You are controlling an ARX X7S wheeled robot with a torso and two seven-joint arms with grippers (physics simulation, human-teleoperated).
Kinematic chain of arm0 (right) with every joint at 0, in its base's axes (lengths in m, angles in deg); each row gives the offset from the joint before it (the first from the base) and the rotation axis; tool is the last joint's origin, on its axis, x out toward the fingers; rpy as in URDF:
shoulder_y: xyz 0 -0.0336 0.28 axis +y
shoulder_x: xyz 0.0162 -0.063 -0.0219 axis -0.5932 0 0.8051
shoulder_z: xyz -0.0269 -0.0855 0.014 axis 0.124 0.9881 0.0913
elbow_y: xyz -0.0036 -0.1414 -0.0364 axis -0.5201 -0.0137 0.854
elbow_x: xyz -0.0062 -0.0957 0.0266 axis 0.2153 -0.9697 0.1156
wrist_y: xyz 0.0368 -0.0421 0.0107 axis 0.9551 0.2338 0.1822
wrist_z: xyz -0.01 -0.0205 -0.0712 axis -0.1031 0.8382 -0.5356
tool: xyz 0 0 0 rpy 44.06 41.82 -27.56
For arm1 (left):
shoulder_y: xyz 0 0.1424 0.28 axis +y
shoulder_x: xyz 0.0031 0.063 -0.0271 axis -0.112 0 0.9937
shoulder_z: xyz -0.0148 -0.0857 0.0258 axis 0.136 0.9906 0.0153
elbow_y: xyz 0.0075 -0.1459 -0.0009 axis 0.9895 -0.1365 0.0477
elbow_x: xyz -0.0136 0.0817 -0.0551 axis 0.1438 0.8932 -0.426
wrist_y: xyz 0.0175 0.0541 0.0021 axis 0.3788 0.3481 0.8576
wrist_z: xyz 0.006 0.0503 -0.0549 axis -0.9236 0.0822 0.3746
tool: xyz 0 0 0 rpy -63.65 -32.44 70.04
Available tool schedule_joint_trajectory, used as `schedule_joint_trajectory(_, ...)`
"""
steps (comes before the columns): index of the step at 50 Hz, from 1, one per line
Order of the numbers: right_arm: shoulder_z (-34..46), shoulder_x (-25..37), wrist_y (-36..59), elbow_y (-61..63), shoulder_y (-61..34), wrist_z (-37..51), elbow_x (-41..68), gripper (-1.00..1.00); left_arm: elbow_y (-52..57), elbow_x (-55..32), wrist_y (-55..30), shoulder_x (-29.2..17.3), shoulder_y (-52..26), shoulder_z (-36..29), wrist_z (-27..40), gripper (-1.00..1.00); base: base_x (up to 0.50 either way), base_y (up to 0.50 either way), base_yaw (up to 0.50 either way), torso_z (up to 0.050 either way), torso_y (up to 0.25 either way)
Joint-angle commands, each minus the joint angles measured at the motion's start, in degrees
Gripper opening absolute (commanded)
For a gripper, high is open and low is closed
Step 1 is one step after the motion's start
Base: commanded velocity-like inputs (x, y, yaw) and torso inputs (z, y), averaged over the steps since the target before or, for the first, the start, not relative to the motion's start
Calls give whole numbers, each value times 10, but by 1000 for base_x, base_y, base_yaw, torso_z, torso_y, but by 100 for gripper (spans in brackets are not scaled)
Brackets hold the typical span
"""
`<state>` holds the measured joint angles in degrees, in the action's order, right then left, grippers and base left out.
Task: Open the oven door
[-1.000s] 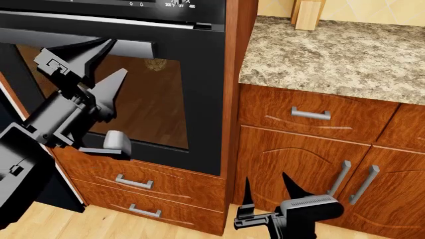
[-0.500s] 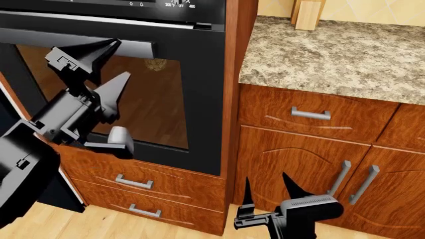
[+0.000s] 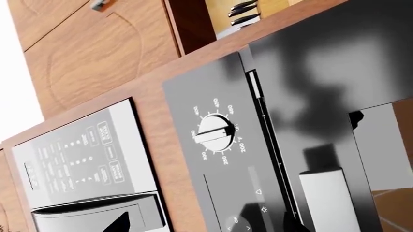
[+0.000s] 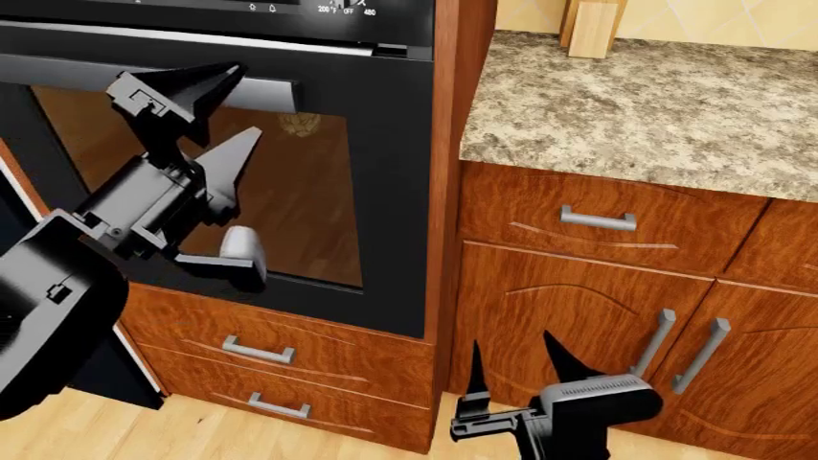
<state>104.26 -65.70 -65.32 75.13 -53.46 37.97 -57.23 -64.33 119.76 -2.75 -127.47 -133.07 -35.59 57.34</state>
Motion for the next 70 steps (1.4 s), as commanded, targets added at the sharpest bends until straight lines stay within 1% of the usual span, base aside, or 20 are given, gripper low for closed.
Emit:
schedule_joint_trajectory(1,2,3,0,6,1,3,3,100,-11,1,6,8,-13,-8,-6,100,0,0,0,0,0)
schedule_joint_trajectory(22,5,8,0,15,3,7,7,100,-20,5,-13,19,-29,-8,-29,100,0,0,0,0,0)
schedule_joint_trajectory(32,6,8,0,14,1,9,9,100,-44,7,2,27,-46,-23,-38,100,0,0,0,0,0)
schedule_joint_trajectory(44,7,10,-1,15,0,11,12,100,-83,0,20,38,-72,-42,-66,100,0,0,0,0,0)
schedule_joint_trajectory(70,10,15,-5,17,1,15,15,100,-129,-6,16,66,-107,-52,-89,100,0,0,0,0,0)
